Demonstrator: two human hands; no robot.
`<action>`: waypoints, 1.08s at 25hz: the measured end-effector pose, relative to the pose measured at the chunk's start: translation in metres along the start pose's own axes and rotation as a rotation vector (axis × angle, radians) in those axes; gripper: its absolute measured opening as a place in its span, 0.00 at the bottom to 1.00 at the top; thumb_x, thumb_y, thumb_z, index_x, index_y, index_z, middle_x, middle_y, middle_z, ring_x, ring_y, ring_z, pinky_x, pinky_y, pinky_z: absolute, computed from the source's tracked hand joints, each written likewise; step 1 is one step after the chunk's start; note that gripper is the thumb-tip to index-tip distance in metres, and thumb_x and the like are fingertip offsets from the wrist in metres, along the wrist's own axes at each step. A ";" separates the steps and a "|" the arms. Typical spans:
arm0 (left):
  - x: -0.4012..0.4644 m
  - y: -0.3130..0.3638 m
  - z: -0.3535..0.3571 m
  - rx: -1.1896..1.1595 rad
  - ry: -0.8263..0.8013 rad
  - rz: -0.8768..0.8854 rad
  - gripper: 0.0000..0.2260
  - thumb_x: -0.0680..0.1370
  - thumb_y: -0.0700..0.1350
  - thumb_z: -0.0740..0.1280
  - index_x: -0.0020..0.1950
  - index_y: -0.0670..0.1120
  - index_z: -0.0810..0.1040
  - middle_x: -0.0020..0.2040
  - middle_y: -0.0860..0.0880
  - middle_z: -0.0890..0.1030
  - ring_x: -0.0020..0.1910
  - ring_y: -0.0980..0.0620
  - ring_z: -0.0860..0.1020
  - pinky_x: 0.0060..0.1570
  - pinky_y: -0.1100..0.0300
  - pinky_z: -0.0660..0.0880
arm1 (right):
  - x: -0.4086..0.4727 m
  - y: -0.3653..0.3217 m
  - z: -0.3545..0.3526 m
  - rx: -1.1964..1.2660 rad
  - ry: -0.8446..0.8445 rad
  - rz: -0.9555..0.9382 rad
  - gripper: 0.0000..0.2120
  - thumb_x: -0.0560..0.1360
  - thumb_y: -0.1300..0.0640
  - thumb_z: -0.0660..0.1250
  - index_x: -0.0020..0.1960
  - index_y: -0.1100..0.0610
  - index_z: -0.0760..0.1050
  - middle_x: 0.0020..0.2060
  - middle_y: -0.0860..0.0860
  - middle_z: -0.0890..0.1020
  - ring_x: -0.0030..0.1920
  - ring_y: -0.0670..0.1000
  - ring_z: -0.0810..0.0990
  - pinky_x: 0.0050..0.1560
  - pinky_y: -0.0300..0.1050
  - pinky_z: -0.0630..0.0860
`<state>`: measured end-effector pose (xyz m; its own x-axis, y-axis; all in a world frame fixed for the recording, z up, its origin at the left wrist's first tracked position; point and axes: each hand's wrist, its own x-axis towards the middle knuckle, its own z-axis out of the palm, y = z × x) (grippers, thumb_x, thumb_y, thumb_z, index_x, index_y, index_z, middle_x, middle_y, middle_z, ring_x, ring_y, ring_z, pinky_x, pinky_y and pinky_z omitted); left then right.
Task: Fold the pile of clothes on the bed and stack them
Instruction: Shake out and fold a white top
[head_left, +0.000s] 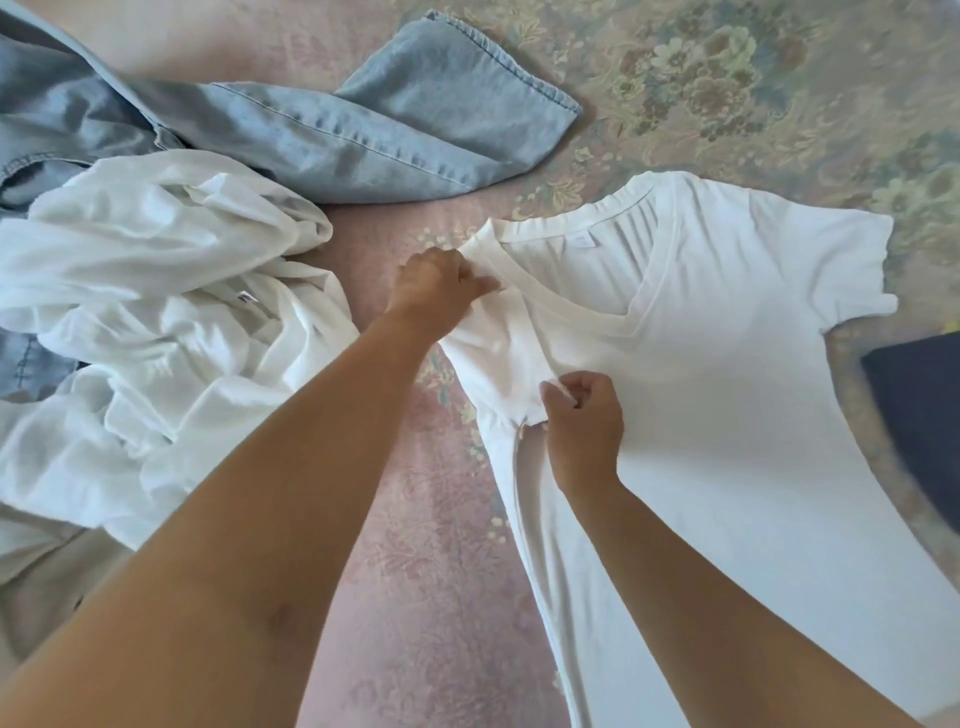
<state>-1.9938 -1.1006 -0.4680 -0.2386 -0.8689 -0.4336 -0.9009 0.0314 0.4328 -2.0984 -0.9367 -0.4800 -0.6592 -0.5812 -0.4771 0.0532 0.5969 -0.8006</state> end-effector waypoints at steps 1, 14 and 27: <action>0.000 0.002 -0.001 0.094 0.013 0.057 0.17 0.76 0.58 0.66 0.51 0.44 0.80 0.50 0.44 0.80 0.52 0.44 0.77 0.56 0.52 0.72 | -0.001 -0.002 -0.004 -0.009 0.008 -0.044 0.05 0.74 0.62 0.66 0.47 0.56 0.72 0.37 0.45 0.75 0.40 0.48 0.75 0.40 0.31 0.70; 0.007 0.013 -0.004 0.501 -0.190 0.217 0.26 0.75 0.68 0.56 0.35 0.45 0.69 0.36 0.50 0.72 0.43 0.48 0.71 0.54 0.52 0.64 | 0.026 0.002 -0.018 -0.111 -0.159 -0.057 0.11 0.74 0.63 0.66 0.54 0.55 0.71 0.41 0.46 0.75 0.41 0.47 0.74 0.39 0.27 0.67; 0.014 0.009 0.017 0.246 -0.004 0.235 0.17 0.81 0.58 0.56 0.47 0.45 0.73 0.49 0.46 0.78 0.49 0.46 0.76 0.44 0.57 0.66 | 0.038 -0.006 -0.024 -0.150 -0.031 -0.276 0.05 0.77 0.63 0.63 0.50 0.55 0.70 0.40 0.43 0.74 0.44 0.45 0.73 0.42 0.32 0.65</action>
<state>-2.0118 -1.1040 -0.4835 -0.4509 -0.8219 -0.3481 -0.8815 0.3490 0.3179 -2.1421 -0.9490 -0.4842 -0.6104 -0.7475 -0.2621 -0.2368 0.4880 -0.8401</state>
